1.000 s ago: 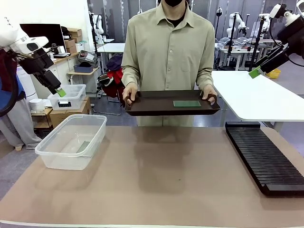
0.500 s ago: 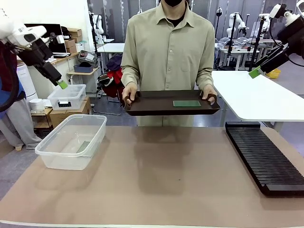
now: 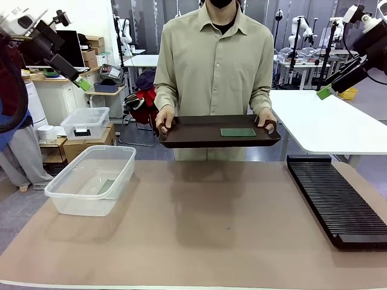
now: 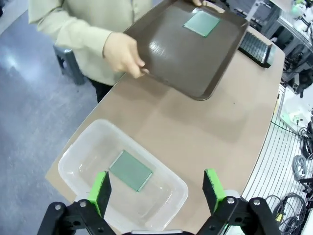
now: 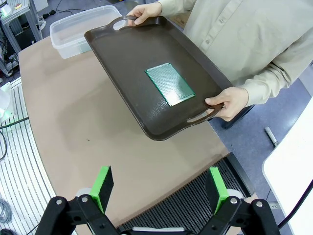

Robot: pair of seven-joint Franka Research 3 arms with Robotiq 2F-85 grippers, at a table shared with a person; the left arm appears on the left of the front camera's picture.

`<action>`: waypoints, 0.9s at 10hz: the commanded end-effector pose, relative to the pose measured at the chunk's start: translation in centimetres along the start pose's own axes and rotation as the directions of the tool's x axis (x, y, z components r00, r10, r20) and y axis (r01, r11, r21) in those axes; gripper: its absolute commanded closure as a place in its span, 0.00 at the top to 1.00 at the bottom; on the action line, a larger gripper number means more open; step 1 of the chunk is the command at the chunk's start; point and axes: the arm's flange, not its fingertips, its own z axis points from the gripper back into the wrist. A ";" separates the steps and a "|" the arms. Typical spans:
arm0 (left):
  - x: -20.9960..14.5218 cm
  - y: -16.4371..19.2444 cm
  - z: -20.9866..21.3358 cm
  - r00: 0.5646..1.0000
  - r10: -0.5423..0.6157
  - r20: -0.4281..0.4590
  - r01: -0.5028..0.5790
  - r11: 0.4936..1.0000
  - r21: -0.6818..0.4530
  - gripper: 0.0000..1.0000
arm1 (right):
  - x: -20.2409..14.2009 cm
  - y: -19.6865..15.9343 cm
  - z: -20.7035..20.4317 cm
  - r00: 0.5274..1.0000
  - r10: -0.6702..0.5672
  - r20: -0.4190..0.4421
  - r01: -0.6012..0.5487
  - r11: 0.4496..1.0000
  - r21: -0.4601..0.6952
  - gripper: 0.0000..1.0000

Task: Sort PCBs into racks and boxes based on the side picked up.
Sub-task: Pick up the Blank PCB handed by the Human.

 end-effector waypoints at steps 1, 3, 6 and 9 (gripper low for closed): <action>0.3 -0.2 0.1 0.994 -0.101 0.046 0.103 0.994 -0.041 1.00 | -0.3 0.0 -0.1 1.000 0.015 0.002 -0.015 1.000 0.013 1.00; 0.9 -0.1 -0.3 0.987 -0.139 0.080 0.145 0.987 -0.067 1.00 | -0.3 0.0 -0.1 1.000 0.015 0.002 -0.015 1.000 0.013 1.00; 1.3 -0.4 0.0 0.979 -0.170 0.110 0.175 0.984 -0.041 1.00 | -0.3 0.0 -0.1 1.000 0.015 0.002 -0.015 1.000 0.013 1.00; 1.3 0.0 0.2 0.982 -0.146 0.116 0.150 0.988 -0.032 1.00 | -0.3 0.0 -0.1 1.000 0.015 0.002 -0.015 1.000 0.013 1.00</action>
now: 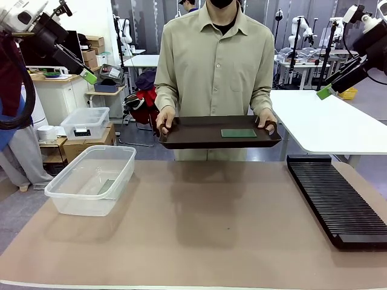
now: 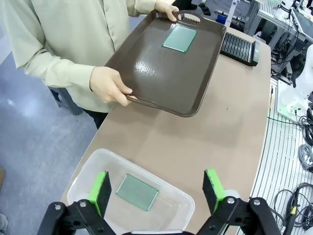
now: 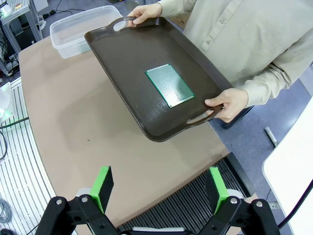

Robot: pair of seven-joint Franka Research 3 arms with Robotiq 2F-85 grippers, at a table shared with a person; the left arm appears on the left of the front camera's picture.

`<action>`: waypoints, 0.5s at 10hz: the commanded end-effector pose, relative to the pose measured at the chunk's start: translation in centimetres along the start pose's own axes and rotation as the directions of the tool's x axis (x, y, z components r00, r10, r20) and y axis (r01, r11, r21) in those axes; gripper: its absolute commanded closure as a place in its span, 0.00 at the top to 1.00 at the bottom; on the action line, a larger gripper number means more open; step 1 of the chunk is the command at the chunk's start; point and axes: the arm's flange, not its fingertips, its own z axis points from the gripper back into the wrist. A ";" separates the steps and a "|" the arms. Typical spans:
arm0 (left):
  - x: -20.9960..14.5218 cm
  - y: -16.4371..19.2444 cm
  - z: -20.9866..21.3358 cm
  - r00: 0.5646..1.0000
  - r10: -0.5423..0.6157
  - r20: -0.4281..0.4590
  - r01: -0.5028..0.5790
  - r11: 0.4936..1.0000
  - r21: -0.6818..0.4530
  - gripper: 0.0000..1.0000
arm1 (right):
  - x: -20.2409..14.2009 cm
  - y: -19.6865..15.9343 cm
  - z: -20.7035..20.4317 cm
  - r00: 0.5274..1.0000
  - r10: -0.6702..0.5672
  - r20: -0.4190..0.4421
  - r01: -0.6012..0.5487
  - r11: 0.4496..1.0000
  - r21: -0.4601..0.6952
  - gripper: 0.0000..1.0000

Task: Sort PCBs into racks and boxes based on the side picked up.
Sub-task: Pick up the Blank PCB handed by the Human.

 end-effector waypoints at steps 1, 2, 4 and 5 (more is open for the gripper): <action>0.1 -0.1 -0.1 1.000 -0.003 -0.003 0.003 1.000 -0.002 1.00 | -0.3 0.0 -0.1 1.000 0.015 0.002 -0.015 1.000 0.012 1.00; 0.1 -0.1 -0.1 1.000 -0.003 -0.003 0.003 1.000 -0.002 1.00 | -0.3 0.0 -0.1 1.000 0.015 0.002 -0.015 1.000 0.012 1.00; 0.1 -0.1 -0.1 1.000 -0.003 -0.003 0.003 1.000 -0.002 1.00 | -0.3 0.0 -0.1 1.000 0.015 0.002 -0.015 1.000 0.012 1.00; 0.1 -0.1 -0.1 1.000 -0.003 -0.003 0.003 1.000 -0.002 1.00 | -0.3 0.0 -0.1 1.000 0.015 0.002 -0.015 1.000 0.012 1.00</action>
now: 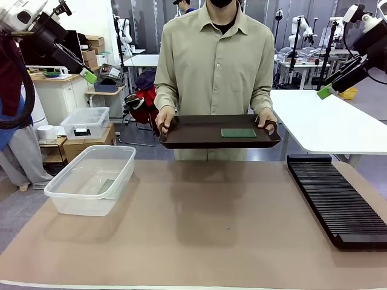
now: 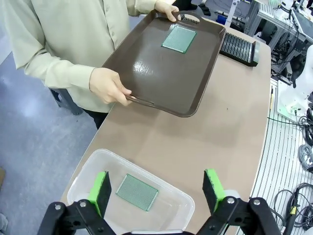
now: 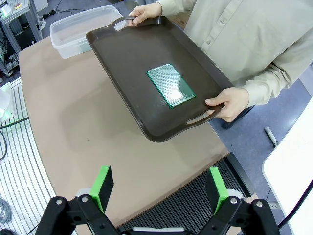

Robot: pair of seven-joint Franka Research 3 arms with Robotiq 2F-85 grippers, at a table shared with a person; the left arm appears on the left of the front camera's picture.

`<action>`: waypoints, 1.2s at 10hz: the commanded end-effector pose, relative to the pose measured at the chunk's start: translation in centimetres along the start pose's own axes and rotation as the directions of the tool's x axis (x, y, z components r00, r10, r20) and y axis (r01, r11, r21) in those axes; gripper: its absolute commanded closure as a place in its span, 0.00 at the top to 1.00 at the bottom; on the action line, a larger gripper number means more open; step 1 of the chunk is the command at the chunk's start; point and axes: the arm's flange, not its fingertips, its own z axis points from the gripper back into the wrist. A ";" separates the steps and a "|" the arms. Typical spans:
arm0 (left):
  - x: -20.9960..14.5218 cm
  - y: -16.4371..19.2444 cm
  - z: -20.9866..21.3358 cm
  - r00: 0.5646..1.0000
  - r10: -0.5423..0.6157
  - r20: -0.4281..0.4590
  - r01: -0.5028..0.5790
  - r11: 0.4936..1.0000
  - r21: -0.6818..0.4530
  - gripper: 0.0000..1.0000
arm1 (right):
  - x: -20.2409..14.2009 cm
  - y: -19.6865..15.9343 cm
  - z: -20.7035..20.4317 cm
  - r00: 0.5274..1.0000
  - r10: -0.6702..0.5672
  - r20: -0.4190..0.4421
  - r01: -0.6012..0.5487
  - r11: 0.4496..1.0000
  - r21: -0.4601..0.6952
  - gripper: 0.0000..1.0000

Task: Sort PCBs into racks and boxes based on the side picked up.
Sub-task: Pick up the Blank PCB handed by the Human.

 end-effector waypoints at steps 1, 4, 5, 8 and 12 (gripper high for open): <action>0.0 -0.1 -0.1 1.000 -0.002 -0.002 0.002 1.000 -0.001 1.00 | -0.3 0.0 -0.1 1.000 0.015 0.002 -0.015 1.000 0.013 1.00; 0.0 -0.1 -0.1 1.000 -0.002 -0.002 0.002 1.000 -0.001 1.00 | -0.3 0.0 -0.1 1.000 0.015 0.002 -0.015 1.000 0.013 1.00; 0.0 -0.1 -0.1 1.000 -0.002 -0.002 0.002 1.000 -0.001 1.00 | -0.3 0.0 -0.1 1.000 0.015 0.002 -0.015 1.000 0.013 1.00; 0.0 -0.1 -0.1 1.000 -0.002 -0.002 0.002 1.000 -0.001 1.00 | -0.3 0.0 -0.1 1.000 0.015 0.002 -0.015 1.000 0.013 1.00; 0.0 -0.1 -0.1 1.000 -0.002 -0.002 0.002 1.000 -0.001 1.00 | -0.3 0.0 -0.1 1.000 0.015 0.002 -0.015 1.000 0.013 1.00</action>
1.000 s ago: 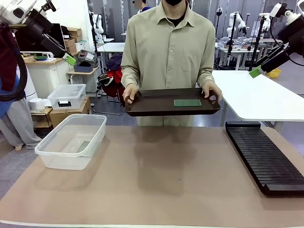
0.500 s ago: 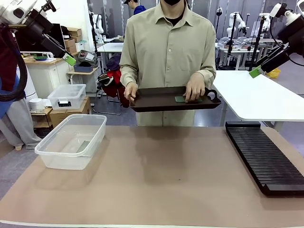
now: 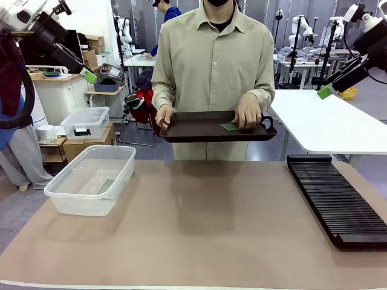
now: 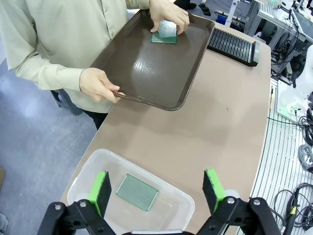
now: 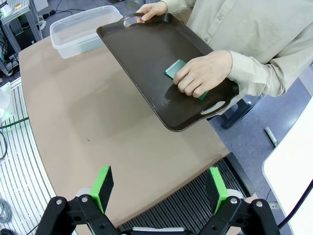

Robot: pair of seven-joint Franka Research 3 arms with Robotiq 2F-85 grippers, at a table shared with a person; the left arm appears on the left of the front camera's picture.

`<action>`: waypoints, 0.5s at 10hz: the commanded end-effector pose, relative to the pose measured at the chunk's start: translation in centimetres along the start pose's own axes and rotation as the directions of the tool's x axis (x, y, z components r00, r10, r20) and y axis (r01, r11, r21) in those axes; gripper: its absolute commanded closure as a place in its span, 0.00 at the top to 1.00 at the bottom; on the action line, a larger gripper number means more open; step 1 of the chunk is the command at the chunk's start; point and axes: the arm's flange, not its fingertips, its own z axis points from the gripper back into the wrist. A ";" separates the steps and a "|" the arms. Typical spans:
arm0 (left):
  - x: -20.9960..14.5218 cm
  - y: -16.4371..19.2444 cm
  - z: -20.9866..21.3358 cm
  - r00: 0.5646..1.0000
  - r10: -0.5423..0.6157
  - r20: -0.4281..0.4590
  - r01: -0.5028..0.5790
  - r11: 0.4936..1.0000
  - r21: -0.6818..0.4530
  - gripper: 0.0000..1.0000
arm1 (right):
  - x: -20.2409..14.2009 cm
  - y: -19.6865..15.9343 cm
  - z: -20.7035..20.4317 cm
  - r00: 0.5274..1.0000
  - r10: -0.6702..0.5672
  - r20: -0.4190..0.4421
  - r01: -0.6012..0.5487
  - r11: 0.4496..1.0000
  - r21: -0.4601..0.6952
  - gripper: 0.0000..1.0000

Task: Sort PCBs into racks and boxes based on the side picked up.
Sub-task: Pick up the Blank PCB handed by the Human.

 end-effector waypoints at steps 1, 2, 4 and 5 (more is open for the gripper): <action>0.0 -0.1 -0.1 1.000 -0.002 -0.002 0.002 1.000 -0.001 1.00 | -0.3 0.0 -0.1 1.000 0.015 0.002 -0.015 1.000 0.013 1.00; 0.0 -0.1 -0.1 1.000 -0.002 -0.002 0.002 1.000 -0.001 1.00 | -0.3 0.0 -0.1 1.000 0.015 0.002 -0.015 1.000 0.013 1.00; 0.0 -0.1 -0.1 1.000 -0.002 -0.002 0.002 1.000 -0.001 1.00 | -0.3 0.0 -0.1 1.000 0.015 0.002 -0.015 1.000 0.013 1.00; 0.0 -0.1 -0.1 1.000 -0.002 -0.002 0.002 1.000 -0.001 1.00 | -0.3 0.0 -0.1 1.000 0.015 0.002 -0.015 1.000 0.013 1.00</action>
